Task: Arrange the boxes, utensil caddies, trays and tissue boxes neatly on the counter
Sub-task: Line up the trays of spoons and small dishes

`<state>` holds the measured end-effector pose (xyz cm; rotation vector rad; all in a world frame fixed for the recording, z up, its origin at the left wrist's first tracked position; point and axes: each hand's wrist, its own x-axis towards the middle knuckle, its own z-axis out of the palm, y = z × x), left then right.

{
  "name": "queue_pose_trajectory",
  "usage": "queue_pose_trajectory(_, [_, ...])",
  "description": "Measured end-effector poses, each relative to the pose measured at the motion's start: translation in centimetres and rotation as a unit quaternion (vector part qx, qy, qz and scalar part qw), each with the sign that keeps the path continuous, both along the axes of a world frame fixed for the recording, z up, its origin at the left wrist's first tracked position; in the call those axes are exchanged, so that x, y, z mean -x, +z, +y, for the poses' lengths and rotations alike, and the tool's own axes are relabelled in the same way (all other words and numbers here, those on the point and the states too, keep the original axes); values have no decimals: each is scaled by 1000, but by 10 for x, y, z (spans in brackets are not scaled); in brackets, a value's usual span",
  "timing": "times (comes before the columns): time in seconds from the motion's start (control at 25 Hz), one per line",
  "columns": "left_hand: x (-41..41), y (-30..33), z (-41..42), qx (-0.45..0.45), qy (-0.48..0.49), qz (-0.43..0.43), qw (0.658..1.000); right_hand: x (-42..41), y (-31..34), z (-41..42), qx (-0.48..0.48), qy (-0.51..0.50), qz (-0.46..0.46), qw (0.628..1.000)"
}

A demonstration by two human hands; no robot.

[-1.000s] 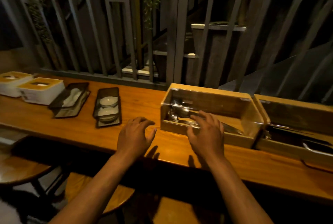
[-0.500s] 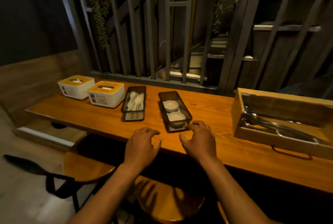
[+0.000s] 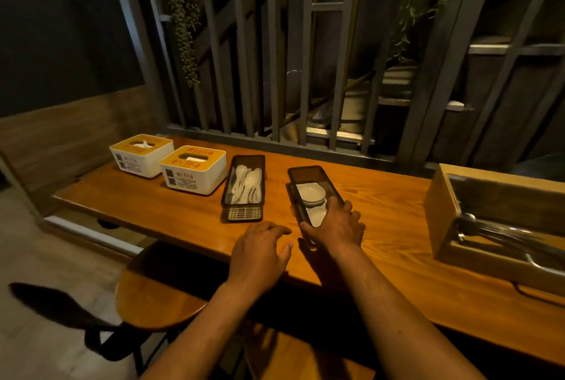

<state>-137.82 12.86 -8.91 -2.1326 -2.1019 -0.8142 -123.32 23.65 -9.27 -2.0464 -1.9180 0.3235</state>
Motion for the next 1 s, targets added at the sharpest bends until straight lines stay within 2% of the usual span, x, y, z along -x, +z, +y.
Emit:
queue_pose_trajectory(0.12, [-10,3,34,10,-10,1,1000,-32,-1,12,4,24,-6,1000])
queue_pose_trajectory(0.32, [-38,4,104,31,-49,23,998,-133,24,23,78,91,-2,993])
queue_pose_trajectory(0.44, [-48,7,142,79,-68,62,993,-171,43,19,81,91,-70,990])
queue_pose_trajectory(0.56, [-53,3,171,136,-101,75,983,-171,41,17,31,66,-149,986])
queue_pose_trajectory(0.68, [-65,-18,159,124,-115,40,985,-162,7,12,-47,21,-246,968])
queue_pose_trajectory(1.0, [-106,-28,145,144,-55,15,988,-159,-32,16,-46,-44,-284,957])
